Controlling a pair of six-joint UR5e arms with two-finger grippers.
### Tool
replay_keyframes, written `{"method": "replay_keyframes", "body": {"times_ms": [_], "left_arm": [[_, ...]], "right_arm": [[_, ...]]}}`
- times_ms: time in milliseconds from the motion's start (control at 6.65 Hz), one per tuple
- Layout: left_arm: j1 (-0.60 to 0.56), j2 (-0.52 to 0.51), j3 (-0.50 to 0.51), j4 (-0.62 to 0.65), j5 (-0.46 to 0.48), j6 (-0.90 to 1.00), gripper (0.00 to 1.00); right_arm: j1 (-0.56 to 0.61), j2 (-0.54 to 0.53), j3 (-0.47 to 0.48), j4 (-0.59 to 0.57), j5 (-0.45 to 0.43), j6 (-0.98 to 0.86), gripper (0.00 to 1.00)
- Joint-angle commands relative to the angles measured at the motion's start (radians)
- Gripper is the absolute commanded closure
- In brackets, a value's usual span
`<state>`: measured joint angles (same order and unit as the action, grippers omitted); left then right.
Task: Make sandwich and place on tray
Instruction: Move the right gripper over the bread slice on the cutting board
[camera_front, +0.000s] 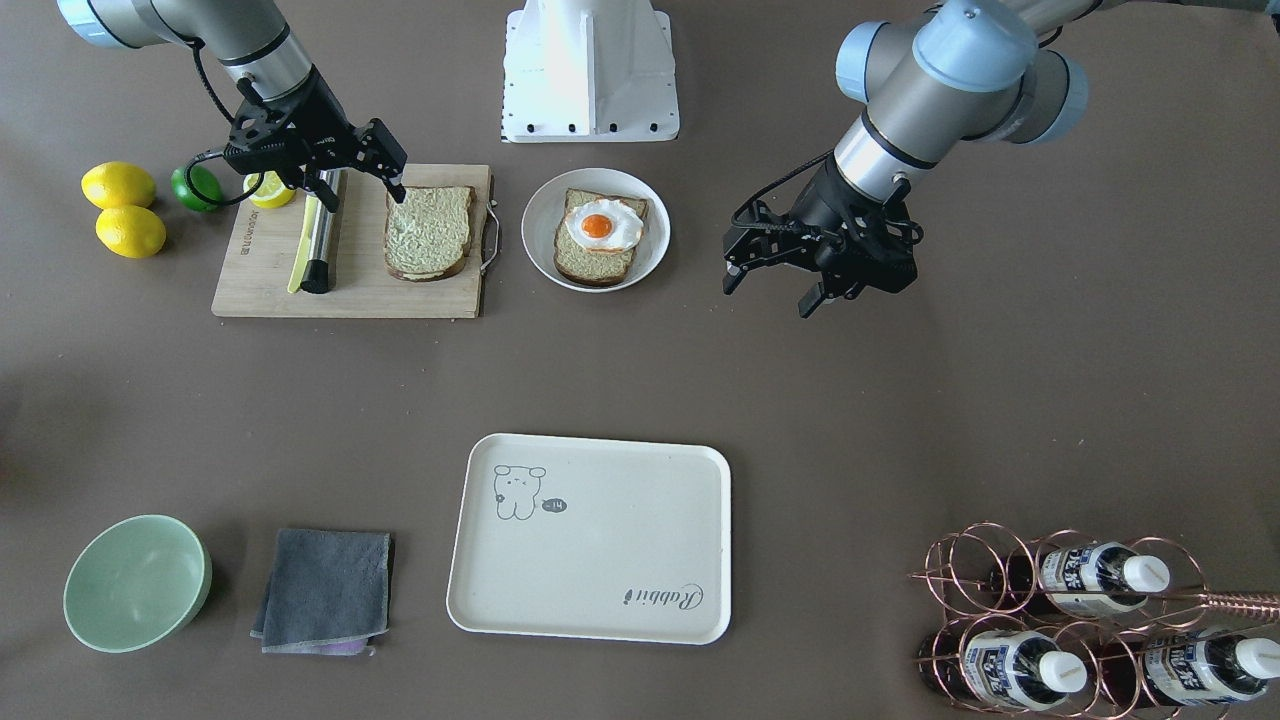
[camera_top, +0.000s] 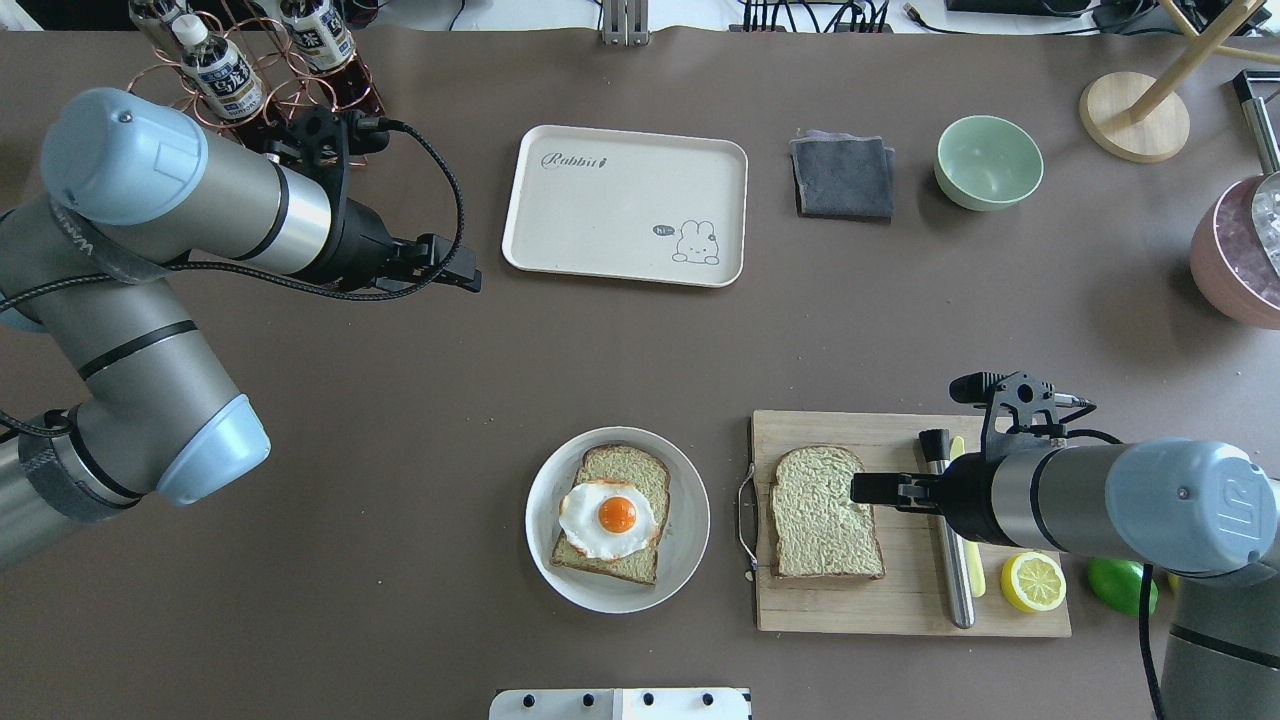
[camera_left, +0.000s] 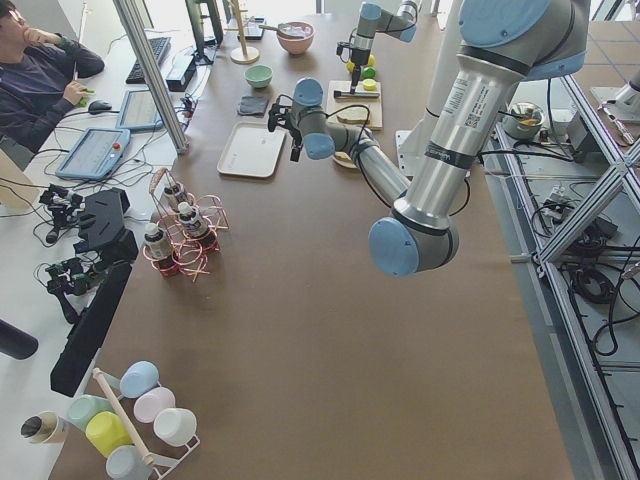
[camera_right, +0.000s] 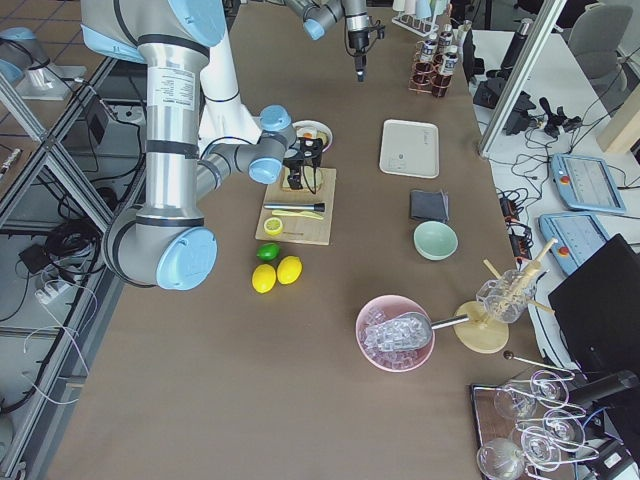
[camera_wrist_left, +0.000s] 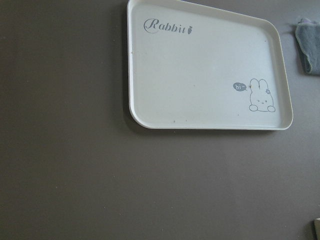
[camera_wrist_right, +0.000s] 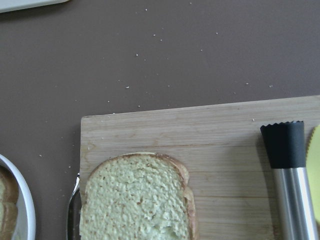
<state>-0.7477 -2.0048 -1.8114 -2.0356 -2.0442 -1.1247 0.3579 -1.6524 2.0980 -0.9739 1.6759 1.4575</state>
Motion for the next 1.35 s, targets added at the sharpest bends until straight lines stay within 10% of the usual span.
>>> {"method": "replay_keyframes", "body": {"times_ms": [0, 1203], "left_arm": [[0.016, 0.0, -0.003, 0.0, 0.027, -0.001, 0.02], [0.024, 0.0, -0.003, 0.0, 0.039, -0.001, 0.02]], "right_arm": [[-0.063, -0.018, -0.035, 0.066, -0.085, 0.059, 0.05], [-0.175, -0.04, -0.032, 0.057, -0.162, 0.1, 0.33]]}}
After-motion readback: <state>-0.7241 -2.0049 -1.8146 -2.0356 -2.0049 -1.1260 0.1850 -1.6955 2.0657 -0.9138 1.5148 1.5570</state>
